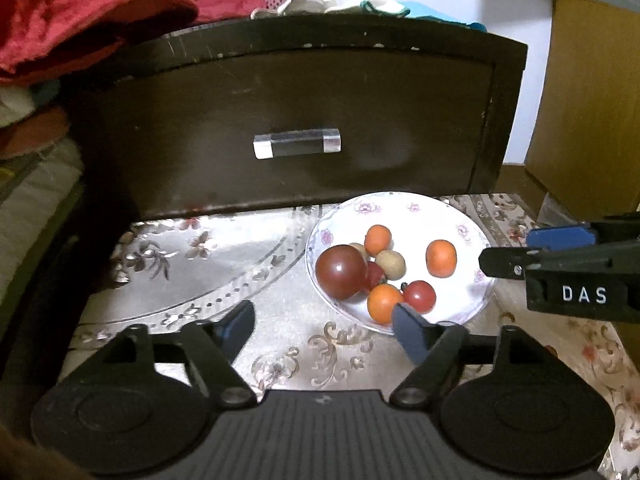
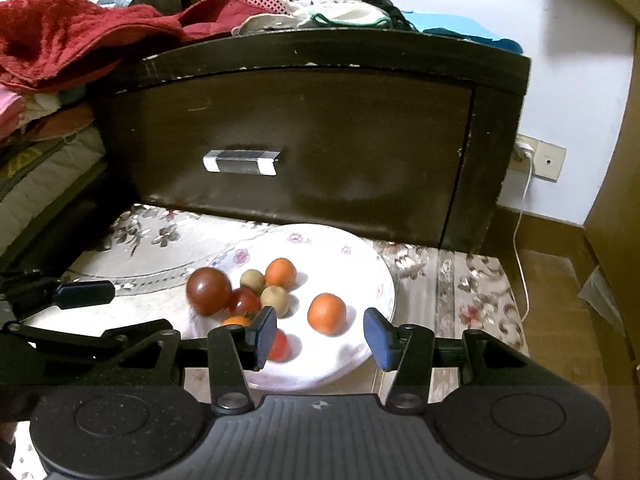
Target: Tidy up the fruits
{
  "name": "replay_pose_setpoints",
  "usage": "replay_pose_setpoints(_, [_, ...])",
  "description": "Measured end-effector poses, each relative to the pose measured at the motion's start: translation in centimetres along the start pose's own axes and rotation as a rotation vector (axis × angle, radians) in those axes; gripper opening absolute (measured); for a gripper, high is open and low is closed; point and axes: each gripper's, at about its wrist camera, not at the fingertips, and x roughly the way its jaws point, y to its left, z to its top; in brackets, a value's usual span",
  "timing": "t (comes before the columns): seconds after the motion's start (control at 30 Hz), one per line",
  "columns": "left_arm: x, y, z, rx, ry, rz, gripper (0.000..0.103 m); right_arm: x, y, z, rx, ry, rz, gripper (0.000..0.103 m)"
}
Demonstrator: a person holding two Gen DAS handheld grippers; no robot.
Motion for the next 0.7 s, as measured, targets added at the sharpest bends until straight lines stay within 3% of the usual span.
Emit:
replay_pose_setpoints(0.17, [-1.9, -0.7, -0.8, 0.011, -0.039, 0.04, 0.103, -1.9, 0.5, -1.2, 0.01, -0.006, -0.012, 0.05])
replay_pose_setpoints(0.7, [-4.2, -0.6, -3.2, -0.057, -0.033, 0.084, 0.103, -5.0, 1.7, -3.7, 0.028, 0.002, -0.019, 0.052])
